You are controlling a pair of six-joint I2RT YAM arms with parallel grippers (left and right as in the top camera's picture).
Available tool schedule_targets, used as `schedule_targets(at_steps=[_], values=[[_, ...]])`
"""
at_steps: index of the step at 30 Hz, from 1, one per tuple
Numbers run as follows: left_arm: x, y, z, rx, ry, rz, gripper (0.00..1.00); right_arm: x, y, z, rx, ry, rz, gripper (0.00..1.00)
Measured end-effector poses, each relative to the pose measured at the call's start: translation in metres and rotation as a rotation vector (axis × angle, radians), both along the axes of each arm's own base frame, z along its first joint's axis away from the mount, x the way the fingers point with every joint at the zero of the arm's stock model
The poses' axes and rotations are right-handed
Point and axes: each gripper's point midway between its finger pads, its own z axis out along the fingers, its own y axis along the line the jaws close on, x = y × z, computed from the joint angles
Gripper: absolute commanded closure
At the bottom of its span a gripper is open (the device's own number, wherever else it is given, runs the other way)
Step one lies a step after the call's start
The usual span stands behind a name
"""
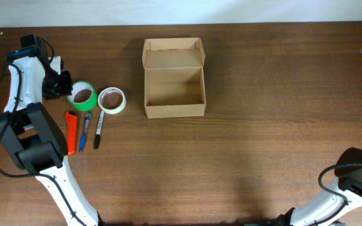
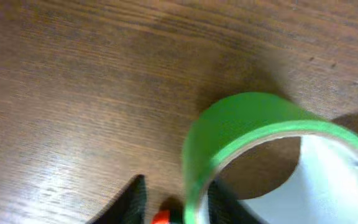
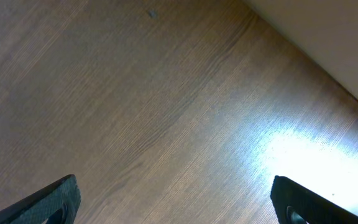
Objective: Pack container
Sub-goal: 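Grasp the green tape roll with the left gripper and lift it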
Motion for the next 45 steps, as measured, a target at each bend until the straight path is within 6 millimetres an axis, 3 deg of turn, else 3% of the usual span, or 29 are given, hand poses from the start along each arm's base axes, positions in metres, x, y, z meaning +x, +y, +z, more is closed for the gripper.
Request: schedule_targets(at_steps=[11,14,25,27,30,34,37,40,45], values=[[-0.001,-0.005,-0.022,-0.038,0.034,-0.007,0.78,0.0,0.0,0.0,0.0,0.0,0.0,0.01],[-0.001,-0.006,-0.022,-0.041,0.033,-0.004,0.98,0.0,0.0,0.0,0.0,0.0,-0.001,0.01],[-0.013,-0.013,-0.013,-0.059,0.093,-0.017,0.98,0.0,0.0,0.0,0.0,0.0,-0.001,0.01],[-0.008,-0.015,0.001,-0.056,0.088,-0.028,0.98,0.0,0.0,0.0,0.0,0.0,0.0,0.01],[0.012,-0.02,0.038,-0.033,0.025,-0.063,0.98,0.0,0.0,0.0,0.001,0.0,-0.001,0.01],[0.047,-0.04,0.108,0.023,-0.15,-0.136,0.98,0.0,0.0,0.0,0.0,0.0,0.0,0.01],[0.062,-0.069,0.152,0.048,-0.258,-0.2,0.98,0.0,0.0,0.0,0.0,0.0,0.0,0.0],[0.064,-0.105,0.171,0.036,-0.294,-0.287,0.98,0.0,0.0,0.0,0.0,0.0,0.0,0.01],[0.059,-0.187,0.175,-0.005,-0.296,-0.53,0.98,0.0,0.0,0.0,0.0,0.001,0.0,0.01]])
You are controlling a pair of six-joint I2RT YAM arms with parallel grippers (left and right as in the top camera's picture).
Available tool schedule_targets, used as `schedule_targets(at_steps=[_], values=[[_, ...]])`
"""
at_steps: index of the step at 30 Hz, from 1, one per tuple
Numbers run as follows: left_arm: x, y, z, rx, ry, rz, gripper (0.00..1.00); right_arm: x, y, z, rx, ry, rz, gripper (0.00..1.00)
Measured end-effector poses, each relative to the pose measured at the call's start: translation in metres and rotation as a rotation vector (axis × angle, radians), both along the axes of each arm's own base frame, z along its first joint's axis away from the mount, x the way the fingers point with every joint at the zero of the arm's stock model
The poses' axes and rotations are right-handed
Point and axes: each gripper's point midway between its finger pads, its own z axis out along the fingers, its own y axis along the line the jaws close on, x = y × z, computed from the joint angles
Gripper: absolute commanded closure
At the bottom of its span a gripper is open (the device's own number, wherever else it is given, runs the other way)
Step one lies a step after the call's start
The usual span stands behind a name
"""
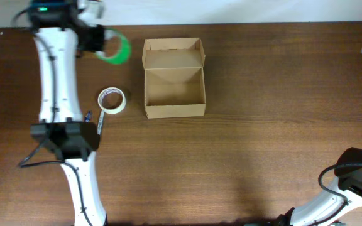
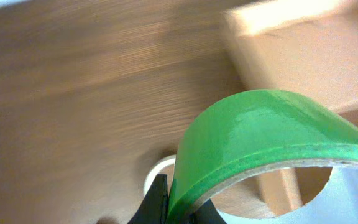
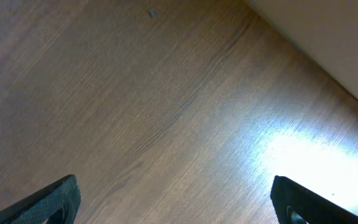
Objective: Pack container
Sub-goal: 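Grasp the green tape roll with the left gripper and lift it, then carry the green tape into the box and release it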
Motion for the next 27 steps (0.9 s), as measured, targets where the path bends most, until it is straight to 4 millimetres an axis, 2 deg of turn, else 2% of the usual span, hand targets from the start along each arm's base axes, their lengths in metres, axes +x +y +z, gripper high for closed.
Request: schedule_targets(at_steps=[4,8,10,14,20,23,27], values=[[-0.015,-0.079,-0.001,0.019,-0.001,-0.242,0.98,0.0,0.0,0.0,0.0,0.0,0.0,0.01],[-0.033,-0.139,-0.001,0.036,-0.012,-0.436,0.98,0.0,0.0,0.0,0.0,0.0,0.0,0.01],[-0.041,-0.158,-0.001,0.046,-0.019,-0.507,0.99,0.0,0.0,0.0,0.0,0.0,0.0,0.01],[-0.047,-0.173,-0.001,0.063,-0.028,-0.568,0.99,0.0,0.0,0.0,0.0,0.0,0.0,0.0],[-0.05,-0.181,-0.009,0.101,-0.02,-0.604,0.98,0.0,0.0,0.0,0.0,0.0,0.0,0.0],[-0.048,-0.188,-0.027,0.123,0.007,-0.617,0.98,0.0,0.0,0.0,0.0,0.0,0.0,0.01],[-0.043,-0.196,-0.06,0.153,0.054,-0.629,0.98,0.0,0.0,0.0,0.0,0.0,0.0,0.01]])
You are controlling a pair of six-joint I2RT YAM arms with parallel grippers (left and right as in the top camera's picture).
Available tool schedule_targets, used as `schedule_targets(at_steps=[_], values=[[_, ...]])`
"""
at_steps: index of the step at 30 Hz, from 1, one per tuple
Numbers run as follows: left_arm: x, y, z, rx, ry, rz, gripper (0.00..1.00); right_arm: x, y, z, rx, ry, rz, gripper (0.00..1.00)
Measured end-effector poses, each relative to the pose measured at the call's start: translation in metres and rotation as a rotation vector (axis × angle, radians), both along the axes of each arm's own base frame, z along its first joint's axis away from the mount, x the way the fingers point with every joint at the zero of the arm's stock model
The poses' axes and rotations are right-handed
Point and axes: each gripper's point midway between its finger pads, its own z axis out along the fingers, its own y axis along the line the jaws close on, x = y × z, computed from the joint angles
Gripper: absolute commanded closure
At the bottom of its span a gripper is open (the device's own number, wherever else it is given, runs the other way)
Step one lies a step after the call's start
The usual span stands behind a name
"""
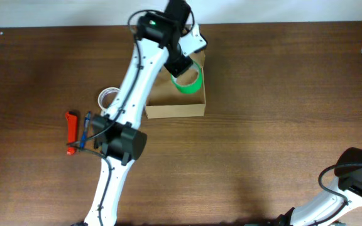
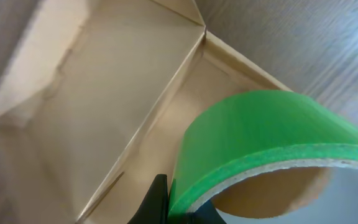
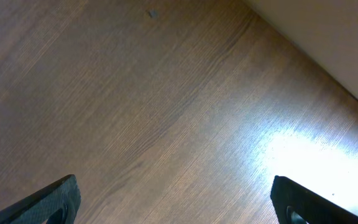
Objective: Pack container
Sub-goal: 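Carry the green tape into the box and release it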
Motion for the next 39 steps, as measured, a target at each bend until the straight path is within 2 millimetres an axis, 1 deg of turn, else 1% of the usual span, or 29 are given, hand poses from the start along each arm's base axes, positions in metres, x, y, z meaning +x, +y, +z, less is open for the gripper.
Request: schedule_targets(at_steps=[3,7,11,14,21,27,39], values=[[0.003,-0.002,-0.02,0.022,0.023,-0.001,0.98,0.0,0.0,0.0,0.0,0.0,0.0,0.01],[0.009,-0.001,-0.029,0.036,0.017,0.011,0.99,0.0,0.0,0.0,0.0,0.0,0.0,0.01],[0.01,0.0,-0.037,0.048,0.026,0.018,0.99,0.0,0.0,0.0,0.0,0.0,0.0,0.01],[0.012,0.0,-0.047,0.056,0.037,0.022,0.98,0.0,0.0,0.0,0.0,0.0,-0.001,0.01],[0.018,-0.002,-0.077,0.071,0.064,0.034,0.98,0.0,0.0,0.0,0.0,0.0,0.0,0.01],[0.024,-0.004,-0.078,0.062,0.042,0.038,0.98,0.0,0.0,0.0,0.0,0.0,0.0,0.01],[0.024,-0.004,-0.078,0.066,0.042,0.039,0.98,0.0,0.0,0.0,0.0,0.0,0.0,0.01]])
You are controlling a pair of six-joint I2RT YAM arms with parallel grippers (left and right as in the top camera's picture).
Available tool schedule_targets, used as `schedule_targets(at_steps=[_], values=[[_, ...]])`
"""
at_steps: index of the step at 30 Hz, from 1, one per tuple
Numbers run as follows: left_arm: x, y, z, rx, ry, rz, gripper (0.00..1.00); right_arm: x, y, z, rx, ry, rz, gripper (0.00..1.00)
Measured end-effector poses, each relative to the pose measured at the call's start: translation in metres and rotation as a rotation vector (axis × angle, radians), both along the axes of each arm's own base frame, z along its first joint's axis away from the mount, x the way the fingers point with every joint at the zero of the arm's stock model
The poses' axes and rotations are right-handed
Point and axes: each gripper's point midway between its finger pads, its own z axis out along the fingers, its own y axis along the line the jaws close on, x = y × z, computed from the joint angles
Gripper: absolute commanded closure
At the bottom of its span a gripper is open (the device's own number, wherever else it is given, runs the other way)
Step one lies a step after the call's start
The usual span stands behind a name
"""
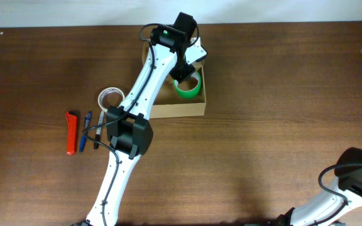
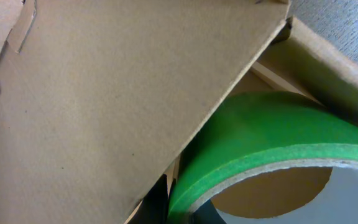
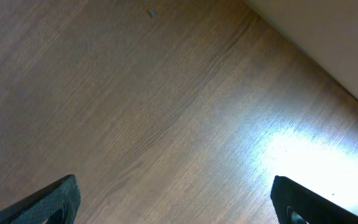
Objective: Pack container
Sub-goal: 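Carry the green tape into the box and release it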
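The open cardboard box (image 1: 162,108) stands at the table's top centre. Inside its right part lies the green tape roll (image 1: 188,86), and my left gripper (image 1: 180,70) is shut on the roll's rim. In the left wrist view the green tape roll (image 2: 272,143) fills the lower right, under a tan box flap (image 2: 117,93), with my dark fingers (image 2: 157,202) pinching its edge. A white tape roll (image 1: 111,99), an orange cutter (image 1: 71,132), a blue pen (image 1: 83,130) and a black marker (image 1: 97,130) lie left of the box. My right gripper (image 3: 176,205) is open over bare wood.
The left arm stretches from the table's front up to the box, passing over the white tape and pens. The right arm's base (image 1: 357,176) sits at the lower right corner. A cable lies at the right edge.
My left gripper has lowered the green tape a little deeper into the box's right side, close under the back flap. The right arm has not moved.
My left gripper was closing on the green tape at the table's left, beside the white roll. Then it held the tape aloft near the box's top left corner. Then it held it over the box's right side, where it now sits lower inside.
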Motion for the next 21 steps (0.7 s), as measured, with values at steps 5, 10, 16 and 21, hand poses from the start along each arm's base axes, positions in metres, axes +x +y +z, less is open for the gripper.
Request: schedule_targets(at_steps=[5,10,16,21], values=[[-0.001,0.0,0.0,0.0,0.004,0.008,0.77,0.0,0.0,0.0,0.0,0.0,-0.001,0.01],[-0.002,0.002,-0.001,0.004,0.011,0.018,0.68,0.0,0.0,0.0,0.0,0.0,0.0,0.01],[-0.011,0.008,-0.003,0.03,0.047,0.023,0.69,0.0,0.0,0.0,0.0,0.0,0.0,0.01],[-0.013,0.024,0.014,0.059,0.037,0.066,0.69,0.0,0.0,0.0,0.0,0.0,-0.001,0.01]])
